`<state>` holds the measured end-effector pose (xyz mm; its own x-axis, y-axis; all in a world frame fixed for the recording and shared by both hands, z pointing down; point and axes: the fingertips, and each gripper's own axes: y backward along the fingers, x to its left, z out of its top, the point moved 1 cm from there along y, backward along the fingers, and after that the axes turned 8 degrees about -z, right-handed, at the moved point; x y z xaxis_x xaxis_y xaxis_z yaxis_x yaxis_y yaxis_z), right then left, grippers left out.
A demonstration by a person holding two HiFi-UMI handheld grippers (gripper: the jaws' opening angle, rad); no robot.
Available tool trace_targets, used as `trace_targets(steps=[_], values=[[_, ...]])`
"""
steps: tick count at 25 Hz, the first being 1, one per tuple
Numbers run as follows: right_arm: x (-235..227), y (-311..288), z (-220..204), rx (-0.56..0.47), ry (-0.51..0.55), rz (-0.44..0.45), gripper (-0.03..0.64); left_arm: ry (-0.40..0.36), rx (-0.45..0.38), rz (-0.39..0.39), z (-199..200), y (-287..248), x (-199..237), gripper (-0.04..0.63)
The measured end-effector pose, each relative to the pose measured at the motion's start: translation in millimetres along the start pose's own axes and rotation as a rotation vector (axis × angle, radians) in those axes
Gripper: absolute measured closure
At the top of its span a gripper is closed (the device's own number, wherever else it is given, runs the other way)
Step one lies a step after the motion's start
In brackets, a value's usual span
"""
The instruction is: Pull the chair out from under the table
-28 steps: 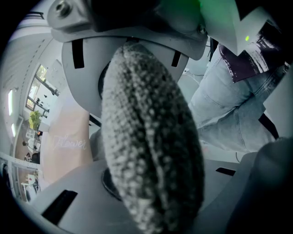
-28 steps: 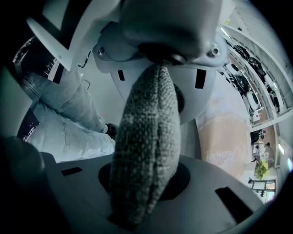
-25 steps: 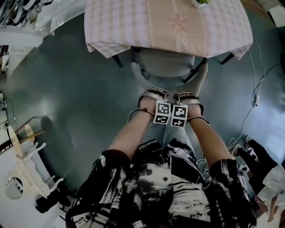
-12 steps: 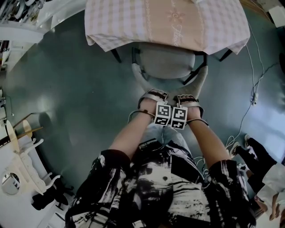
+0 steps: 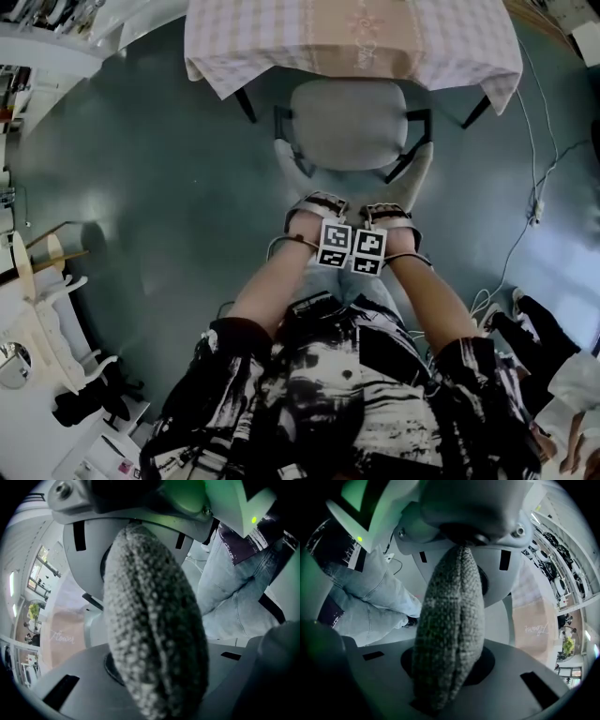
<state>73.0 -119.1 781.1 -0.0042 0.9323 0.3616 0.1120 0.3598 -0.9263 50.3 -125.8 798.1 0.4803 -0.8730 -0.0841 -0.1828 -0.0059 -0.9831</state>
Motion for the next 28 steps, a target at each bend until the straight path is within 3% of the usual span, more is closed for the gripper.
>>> trace_targets(steps=[7,28], values=[[30,16,-3,-0.009,0.019,0.005,0.563,0.025,0.000,-0.001,22,2,-27,0.502],[125,47,24,0.015,-0.021,-0.002,0.563,-0.013,-0.005,-0.001,49,3,-126,0.502]])
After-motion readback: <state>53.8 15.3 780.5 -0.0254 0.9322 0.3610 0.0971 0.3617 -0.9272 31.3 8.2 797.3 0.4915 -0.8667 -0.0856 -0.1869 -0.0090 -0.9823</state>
